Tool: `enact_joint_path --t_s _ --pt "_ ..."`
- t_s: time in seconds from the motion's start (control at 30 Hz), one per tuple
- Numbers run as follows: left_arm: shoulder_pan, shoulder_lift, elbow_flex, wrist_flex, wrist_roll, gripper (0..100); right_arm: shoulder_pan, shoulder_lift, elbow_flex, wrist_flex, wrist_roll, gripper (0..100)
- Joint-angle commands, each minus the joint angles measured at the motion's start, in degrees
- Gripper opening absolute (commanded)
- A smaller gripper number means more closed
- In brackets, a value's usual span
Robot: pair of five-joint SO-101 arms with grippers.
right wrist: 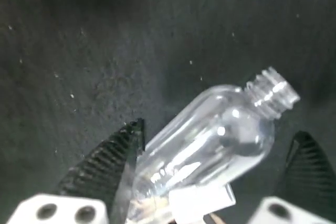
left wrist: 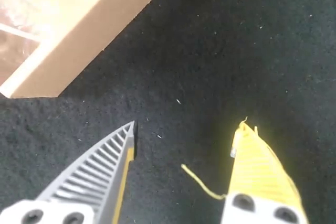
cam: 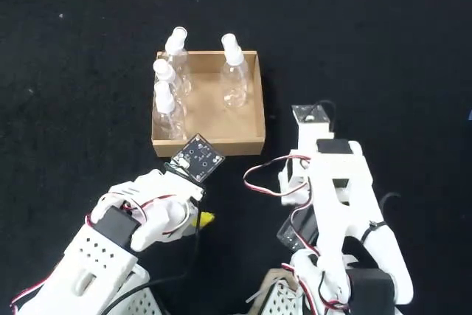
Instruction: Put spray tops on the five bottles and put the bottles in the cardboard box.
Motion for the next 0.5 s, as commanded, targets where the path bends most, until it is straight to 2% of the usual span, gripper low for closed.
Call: enact_joint_path --t_s 0.0,0.13,0.2,0.33,0.47 --pt "-0.7 -1.1 -0.7 -0.9 -0.4 27 -3.5 -3.4 -0.6 -2.5 -0.3 38.8" --pt "-0.7 -1.2 -0.7 -0.9 -0.4 27 -11.7 -3.4 -0.5 -2.4 -0.3 38.5" --pt "-0.7 -1.2 -0.7 -0.9 -0.4 27 -14.6 -3.4 -0.4 -2.5 -0.3 34.8" --pt "-0.7 -1.2 -0.7 -0.9 -0.4 27 -15.2 -3.8 -0.7 -2.6 -0.2 26.4" --pt "-0.7 -1.2 -0.7 -0.9 -0.4 27 -15.2 -3.8 -3.3 -1.6 1.9 26.2"
